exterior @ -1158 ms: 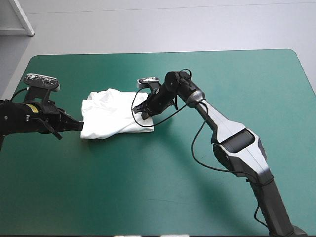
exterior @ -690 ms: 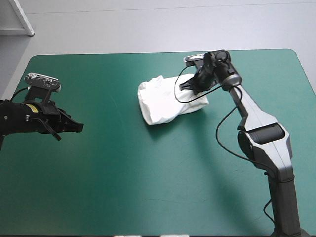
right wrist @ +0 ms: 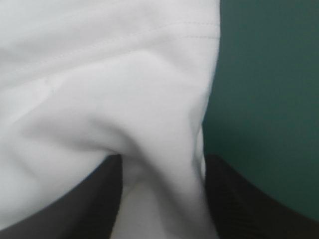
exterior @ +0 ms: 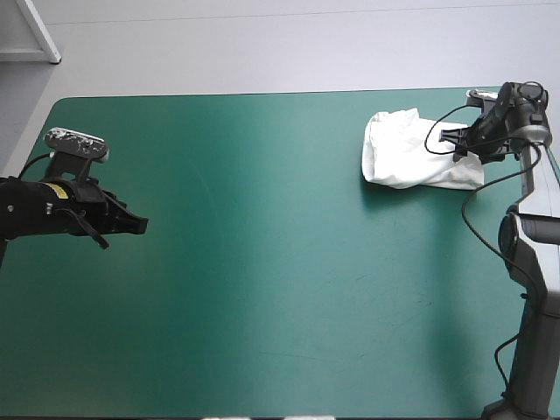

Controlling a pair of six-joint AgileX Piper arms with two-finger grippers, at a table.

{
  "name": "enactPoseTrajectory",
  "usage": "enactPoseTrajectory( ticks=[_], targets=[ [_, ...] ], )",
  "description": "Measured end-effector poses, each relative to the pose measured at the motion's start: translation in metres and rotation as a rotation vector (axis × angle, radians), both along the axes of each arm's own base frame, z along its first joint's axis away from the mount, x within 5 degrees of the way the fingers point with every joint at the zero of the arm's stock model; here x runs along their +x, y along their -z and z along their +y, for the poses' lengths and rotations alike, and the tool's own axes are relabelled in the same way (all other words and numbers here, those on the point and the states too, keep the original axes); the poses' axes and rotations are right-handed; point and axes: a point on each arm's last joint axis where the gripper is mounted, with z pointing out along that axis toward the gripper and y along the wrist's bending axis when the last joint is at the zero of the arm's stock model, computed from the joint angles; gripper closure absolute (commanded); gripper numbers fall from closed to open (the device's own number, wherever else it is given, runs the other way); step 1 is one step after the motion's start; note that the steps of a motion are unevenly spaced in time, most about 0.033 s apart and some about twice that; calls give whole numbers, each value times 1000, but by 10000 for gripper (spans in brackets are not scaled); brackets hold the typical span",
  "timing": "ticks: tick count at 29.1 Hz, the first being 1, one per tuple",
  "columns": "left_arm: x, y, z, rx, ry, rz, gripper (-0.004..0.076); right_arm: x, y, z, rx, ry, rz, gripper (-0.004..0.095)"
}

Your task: Fold the cloth

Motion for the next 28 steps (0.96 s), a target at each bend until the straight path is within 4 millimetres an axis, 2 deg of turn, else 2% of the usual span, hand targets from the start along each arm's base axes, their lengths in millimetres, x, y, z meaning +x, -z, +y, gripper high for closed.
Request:
enactPoseTrajectory(
  ticks=[5,8,12,17,21,24,28],
  targets=[
    [0,0,0,0,0,3,705,-3,-5,3,34,23,-7,331],
    [0,0,0,1,1,6,705,-19,-24,7,57,31,-14,549],
    [0,0,0,1,1,4,705,-51,-42,12,42,14,14,925],
    [1,0,0,-4,0,-11,705,-91,-47,17,25,-2,76,925],
    [6,5,-1,4,10,-42,705,-132,-58,25,43,-13,82,925],
    [10,19,-1,10,13,-53,705,-170,-63,33,34,-34,25,925],
    [9,52,0,8,8,-55,705,-231,-70,42,-3,-29,-149,925]
  ],
)
